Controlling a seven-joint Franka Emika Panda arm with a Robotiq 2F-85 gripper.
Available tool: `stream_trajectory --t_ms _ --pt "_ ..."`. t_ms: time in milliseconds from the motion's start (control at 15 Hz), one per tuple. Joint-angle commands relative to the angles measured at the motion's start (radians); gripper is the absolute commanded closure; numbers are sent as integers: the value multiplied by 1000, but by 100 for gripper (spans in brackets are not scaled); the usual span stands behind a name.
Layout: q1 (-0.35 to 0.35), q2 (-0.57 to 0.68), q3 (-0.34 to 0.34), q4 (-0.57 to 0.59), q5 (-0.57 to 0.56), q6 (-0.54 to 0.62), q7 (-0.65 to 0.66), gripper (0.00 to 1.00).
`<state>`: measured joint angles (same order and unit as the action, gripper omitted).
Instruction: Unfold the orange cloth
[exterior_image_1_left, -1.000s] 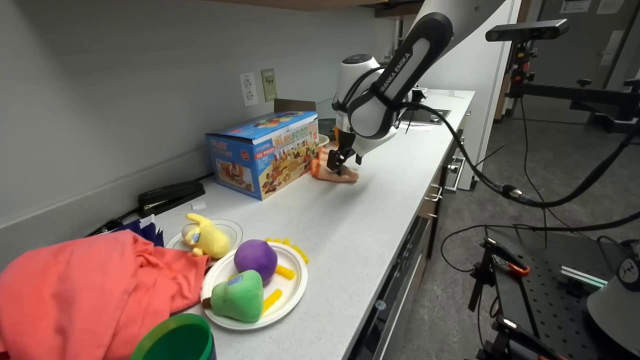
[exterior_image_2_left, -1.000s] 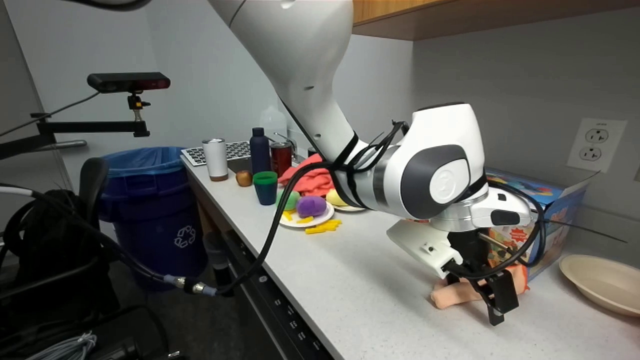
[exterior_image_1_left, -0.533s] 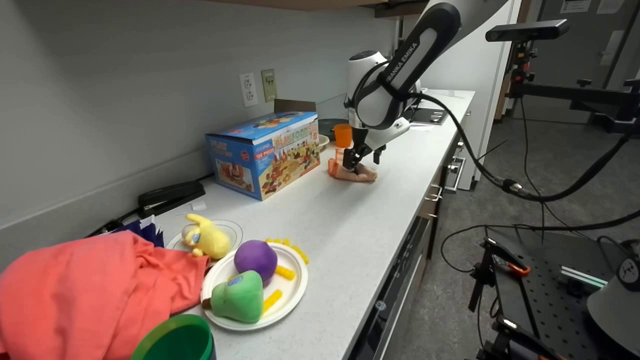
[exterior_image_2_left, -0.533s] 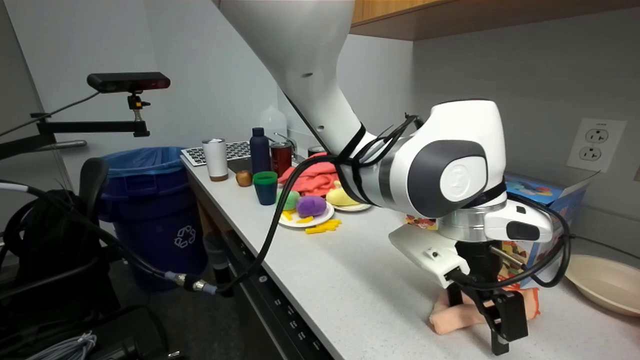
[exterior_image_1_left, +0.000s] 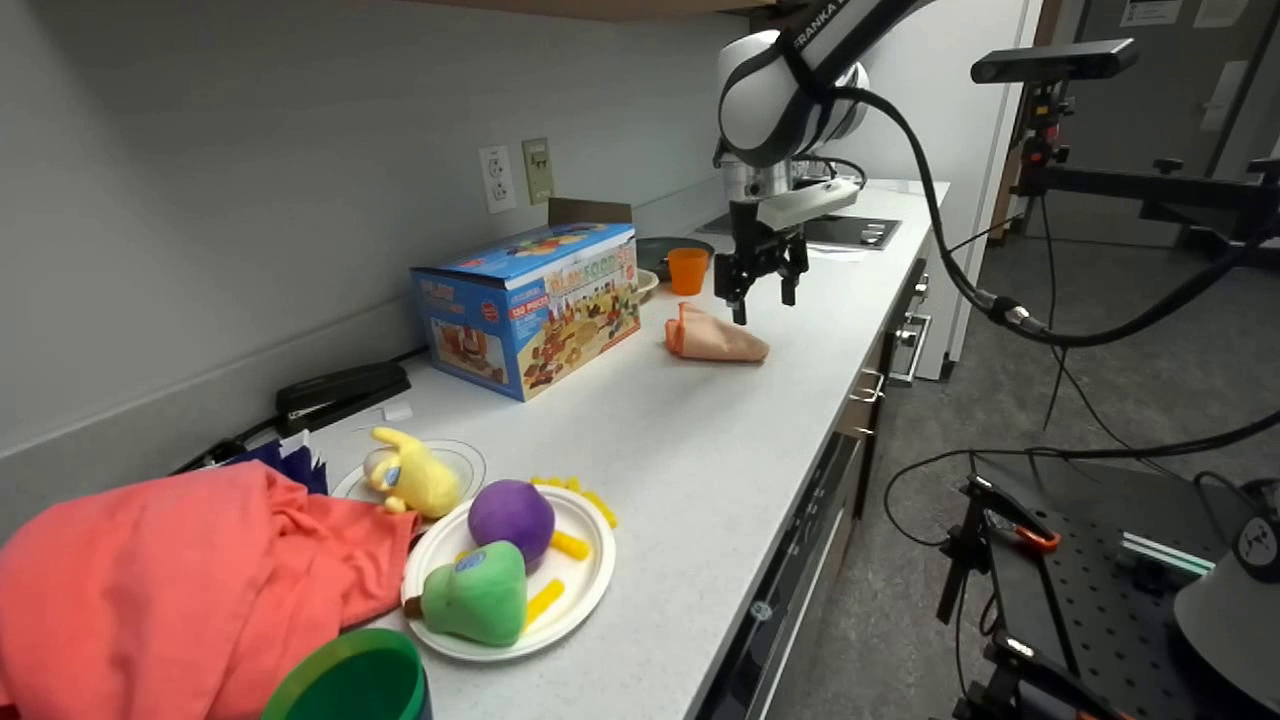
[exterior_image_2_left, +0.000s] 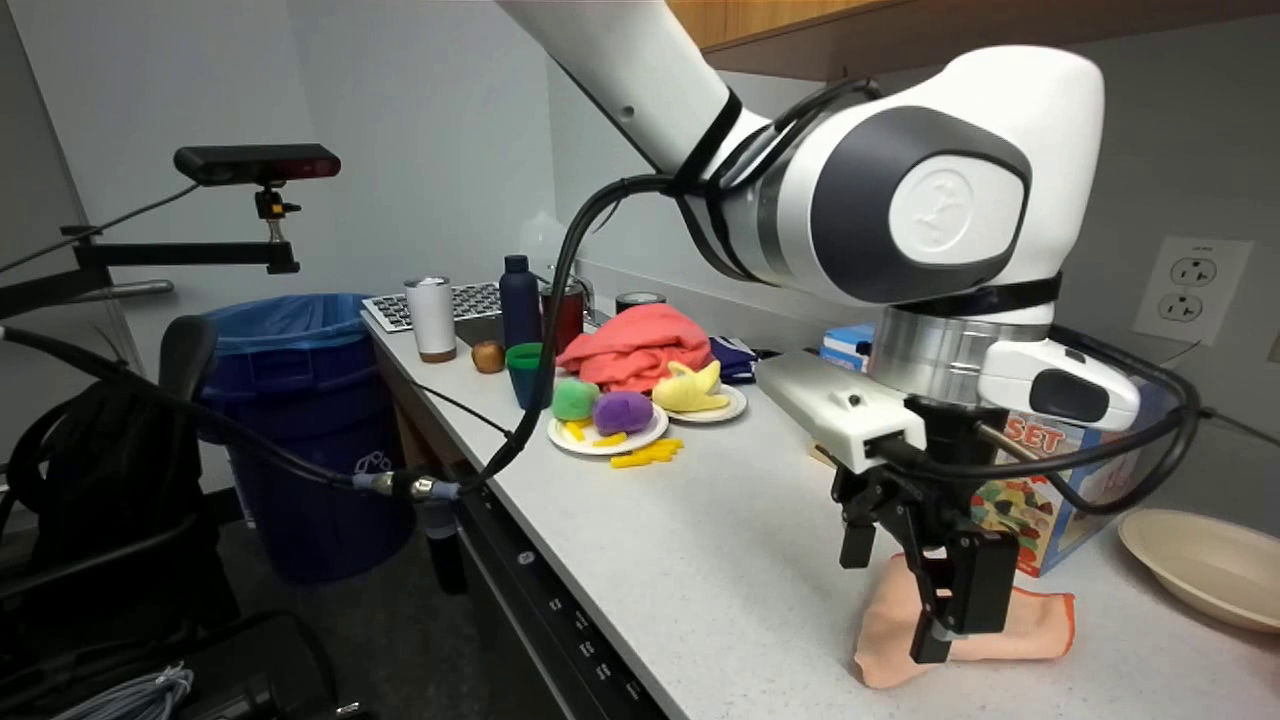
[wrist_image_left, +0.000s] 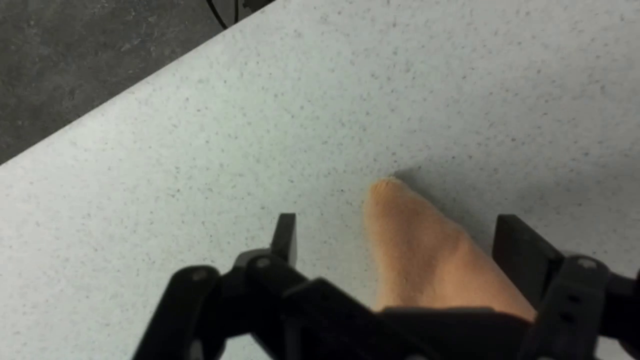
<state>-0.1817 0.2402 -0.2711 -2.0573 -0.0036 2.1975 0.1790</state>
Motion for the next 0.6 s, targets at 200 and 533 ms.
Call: stream_trajectory --t_ms 200,533 --pt "-34 -17 33 37 83 43 -119 0" --pt "-28 -5 36 39 56 66 -130 0"
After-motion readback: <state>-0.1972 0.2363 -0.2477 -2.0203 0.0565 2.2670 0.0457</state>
